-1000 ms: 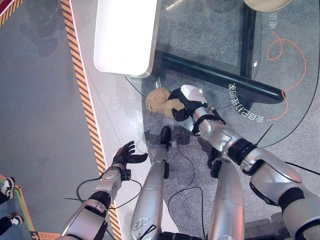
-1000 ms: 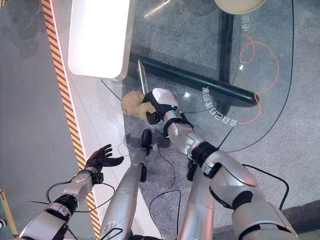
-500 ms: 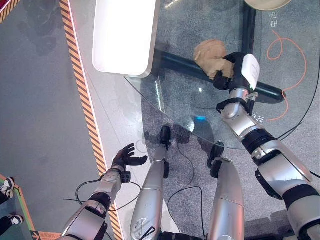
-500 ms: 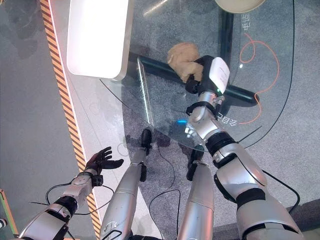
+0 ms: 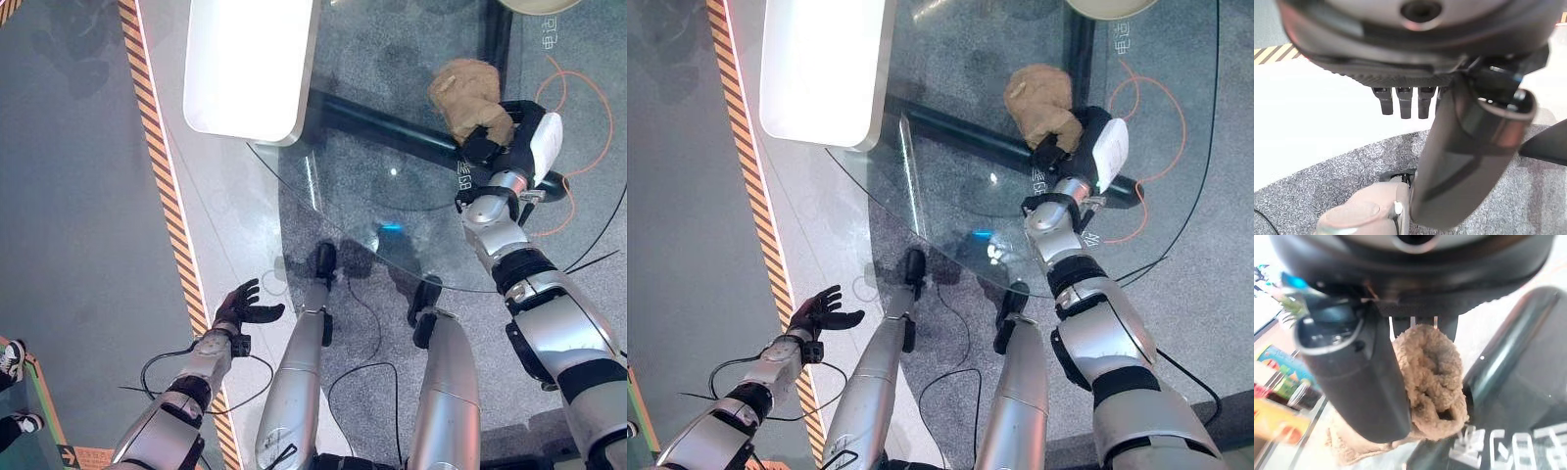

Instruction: Wipe the table with a cloth and put it in the basket.

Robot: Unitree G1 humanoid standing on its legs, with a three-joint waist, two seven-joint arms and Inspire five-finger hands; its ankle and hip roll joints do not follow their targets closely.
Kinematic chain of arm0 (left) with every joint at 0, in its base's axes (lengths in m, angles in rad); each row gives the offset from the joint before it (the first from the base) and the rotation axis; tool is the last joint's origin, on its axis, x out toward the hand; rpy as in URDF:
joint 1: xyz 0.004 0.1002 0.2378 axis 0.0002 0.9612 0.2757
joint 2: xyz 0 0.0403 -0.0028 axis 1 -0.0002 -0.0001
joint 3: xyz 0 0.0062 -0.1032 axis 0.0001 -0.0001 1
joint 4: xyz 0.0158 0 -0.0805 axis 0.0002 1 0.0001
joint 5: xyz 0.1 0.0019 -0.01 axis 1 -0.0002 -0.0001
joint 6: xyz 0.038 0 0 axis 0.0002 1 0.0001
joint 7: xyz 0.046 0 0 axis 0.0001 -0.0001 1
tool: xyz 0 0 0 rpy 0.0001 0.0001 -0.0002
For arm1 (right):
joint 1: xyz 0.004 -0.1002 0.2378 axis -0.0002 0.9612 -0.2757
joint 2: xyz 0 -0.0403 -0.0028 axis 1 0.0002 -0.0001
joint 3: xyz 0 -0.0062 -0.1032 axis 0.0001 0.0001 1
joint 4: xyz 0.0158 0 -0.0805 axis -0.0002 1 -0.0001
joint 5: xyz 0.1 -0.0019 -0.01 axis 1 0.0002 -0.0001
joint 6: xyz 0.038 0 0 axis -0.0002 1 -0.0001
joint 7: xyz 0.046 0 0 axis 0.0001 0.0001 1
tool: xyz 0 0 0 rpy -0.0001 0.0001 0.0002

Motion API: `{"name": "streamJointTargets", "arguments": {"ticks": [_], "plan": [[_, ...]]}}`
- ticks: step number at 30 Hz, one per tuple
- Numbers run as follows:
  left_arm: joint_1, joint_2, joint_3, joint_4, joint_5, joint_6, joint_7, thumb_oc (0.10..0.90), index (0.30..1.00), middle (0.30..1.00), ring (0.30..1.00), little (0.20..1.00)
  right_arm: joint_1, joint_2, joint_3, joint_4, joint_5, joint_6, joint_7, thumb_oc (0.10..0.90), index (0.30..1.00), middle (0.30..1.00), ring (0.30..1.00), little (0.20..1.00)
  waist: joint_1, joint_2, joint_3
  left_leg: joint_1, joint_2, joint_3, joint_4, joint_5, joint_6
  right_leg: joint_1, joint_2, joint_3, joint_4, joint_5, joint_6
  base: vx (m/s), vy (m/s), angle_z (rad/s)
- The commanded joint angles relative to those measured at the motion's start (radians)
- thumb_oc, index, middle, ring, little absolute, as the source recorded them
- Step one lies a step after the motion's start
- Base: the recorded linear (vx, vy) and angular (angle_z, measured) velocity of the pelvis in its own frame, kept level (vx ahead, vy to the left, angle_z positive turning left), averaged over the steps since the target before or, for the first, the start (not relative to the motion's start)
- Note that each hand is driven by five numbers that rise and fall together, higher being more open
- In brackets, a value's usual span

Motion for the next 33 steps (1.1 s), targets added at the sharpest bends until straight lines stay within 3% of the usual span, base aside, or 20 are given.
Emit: {"name": "streamJointTargets", "arguments": {"ticks": [1,2,7,20,33], "plan": [[0.035,0.059,0.021,0.014,-0.036,-0.015,0.016,0.800,0.900,0.900,0.900,0.900,-0.023,-0.212,-0.109,0.111,0.047,-0.003,-0.155,0.100,0.300,0.300,0.300,0.200,-0.029,0.014,-0.011,-0.014,-0.029,0.055,0.198,-0.214,0.085,0.037,0.029,0.014,-0.191,0.116,0.039,0.00,-0.041,0.00],[0.026,0.071,0.029,0.013,-0.039,-0.013,0.013,0.800,0.900,0.900,0.900,0.900,-0.006,-0.240,-0.139,0.147,0.072,-0.023,-0.157,0.100,0.300,0.300,0.300,0.200,-0.034,0.007,-0.011,-0.042,-0.028,0.056,0.195,-0.188,0.093,0.015,0.029,0.005,-0.205,0.147,0.032,0.00,-0.045,0.02],[0.022,0.103,0.049,0.007,-0.036,0.002,0.018,0.800,0.900,0.900,0.900,0.900,0.069,-0.285,-0.213,0.166,0.128,-0.040,-0.169,0.100,0.300,0.300,0.300,0.200,-0.046,-0.019,-0.011,-0.059,-0.022,0.047,0.199,-0.194,0.095,0.003,0.042,0.009,-0.211,0.160,0.041,-0.02,-0.055,0.00],[-0.029,0.161,0.078,0.053,-0.040,0.027,-0.015,0.800,0.900,0.900,0.900,0.900,0.090,-0.313,-0.251,0.182,0.265,-0.084,-0.155,0.100,0.300,0.300,0.300,0.200,-0.059,-0.050,-0.011,-0.059,-0.013,0.040,0.194,-0.199,0.088,0.013,0.053,0.014,-0.233,0.168,0.050,0.00,-0.020,-0.04],[-0.054,0.172,0.074,0.077,-0.040,0.024,-0.035,0.800,0.900,0.900,0.900,0.900,0.022,-0.283,-0.145,0.090,0.086,-0.113,-0.130,0.100,0.300,0.300,0.300,0.200,-0.057,-0.056,-0.011,-0.054,-0.017,0.037,0.182,-0.199,0.082,0.019,0.054,0.010,-0.249,0.167,0.048,0.00,-0.003,-0.01]]}}
